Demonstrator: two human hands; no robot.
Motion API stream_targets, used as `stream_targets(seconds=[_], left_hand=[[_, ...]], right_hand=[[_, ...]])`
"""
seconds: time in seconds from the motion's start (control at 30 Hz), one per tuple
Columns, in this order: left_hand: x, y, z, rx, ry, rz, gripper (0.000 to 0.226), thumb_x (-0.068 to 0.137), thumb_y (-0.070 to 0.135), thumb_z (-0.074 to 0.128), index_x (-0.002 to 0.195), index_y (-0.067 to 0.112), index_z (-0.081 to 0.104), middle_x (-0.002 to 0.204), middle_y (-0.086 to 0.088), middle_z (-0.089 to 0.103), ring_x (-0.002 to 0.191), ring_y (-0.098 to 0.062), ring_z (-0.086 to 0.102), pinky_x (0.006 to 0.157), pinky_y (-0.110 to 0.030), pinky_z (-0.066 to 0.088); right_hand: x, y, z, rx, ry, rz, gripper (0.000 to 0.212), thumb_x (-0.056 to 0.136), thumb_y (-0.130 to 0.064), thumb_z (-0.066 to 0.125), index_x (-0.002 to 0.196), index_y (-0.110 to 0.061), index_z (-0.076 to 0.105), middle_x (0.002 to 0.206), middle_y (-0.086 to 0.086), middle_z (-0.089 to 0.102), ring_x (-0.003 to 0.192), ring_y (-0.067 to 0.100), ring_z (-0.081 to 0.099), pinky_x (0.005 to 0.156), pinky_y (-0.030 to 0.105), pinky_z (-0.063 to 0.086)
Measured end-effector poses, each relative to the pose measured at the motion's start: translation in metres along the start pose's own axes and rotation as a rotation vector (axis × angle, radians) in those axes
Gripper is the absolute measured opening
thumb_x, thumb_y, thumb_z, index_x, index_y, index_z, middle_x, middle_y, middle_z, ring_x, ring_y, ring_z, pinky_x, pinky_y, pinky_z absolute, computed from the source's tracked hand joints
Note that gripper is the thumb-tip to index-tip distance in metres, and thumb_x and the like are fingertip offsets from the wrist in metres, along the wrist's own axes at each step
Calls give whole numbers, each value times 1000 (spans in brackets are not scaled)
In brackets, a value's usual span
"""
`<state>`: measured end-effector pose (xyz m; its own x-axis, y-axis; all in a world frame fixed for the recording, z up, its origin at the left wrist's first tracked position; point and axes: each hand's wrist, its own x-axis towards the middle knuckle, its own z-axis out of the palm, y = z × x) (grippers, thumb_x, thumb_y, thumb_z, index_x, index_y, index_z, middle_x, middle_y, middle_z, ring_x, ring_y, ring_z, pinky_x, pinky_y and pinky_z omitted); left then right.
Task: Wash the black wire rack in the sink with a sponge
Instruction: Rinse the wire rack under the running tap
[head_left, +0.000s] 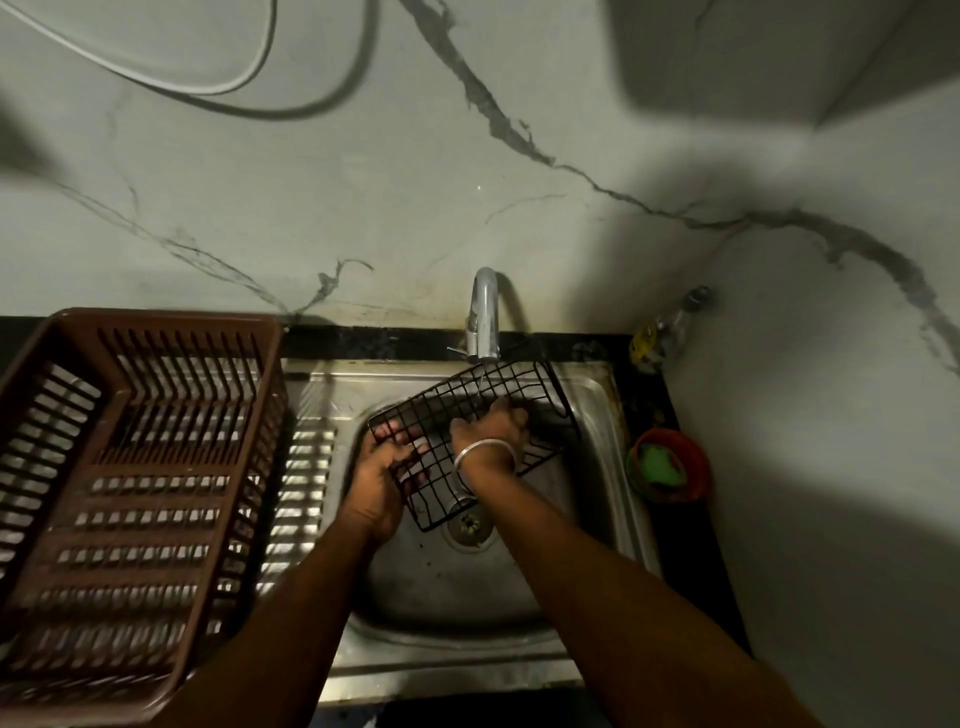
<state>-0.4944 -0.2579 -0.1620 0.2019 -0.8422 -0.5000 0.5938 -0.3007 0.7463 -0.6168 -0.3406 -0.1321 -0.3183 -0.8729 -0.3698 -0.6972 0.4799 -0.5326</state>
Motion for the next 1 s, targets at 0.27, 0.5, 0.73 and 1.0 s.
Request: stream_targets(seconds=[0.27,0.5,0.73,1.0], left_hand=[[-11,-18,-5,-48,-85,-103,66,66,14,75,130,27,64,148,-10,64,130,-35,60,95,-49,48],[-14,-6,-17,43,-94,-234,62,84,64,73,131,24,70,128,-2,76,119,-28,68,94,-52,54],[-6,37,32,546,-214,-124,97,68,80,78,153,42,51,150,0,57,138,-25,53,117,-58,42],[3,41,62,456,-91,-145,79,80,85,59,138,33,57,133,-6,70,119,-31,66,95,-59,53]], right_hand=[[-3,13,6,-37,59,27,106,77,-54,86,159,-16,30,156,14,41,138,34,50,106,49,47],[9,37,-2,-232,87,-147,94,70,-51,88,145,-17,42,144,15,47,131,36,52,108,47,43],[3,58,-6,-502,27,-532,90,73,-42,89,146,-20,41,140,11,45,128,33,49,106,46,40],[13,56,-21,-368,148,-821,55,88,-33,72,139,-19,61,135,10,58,124,29,53,101,46,48]])
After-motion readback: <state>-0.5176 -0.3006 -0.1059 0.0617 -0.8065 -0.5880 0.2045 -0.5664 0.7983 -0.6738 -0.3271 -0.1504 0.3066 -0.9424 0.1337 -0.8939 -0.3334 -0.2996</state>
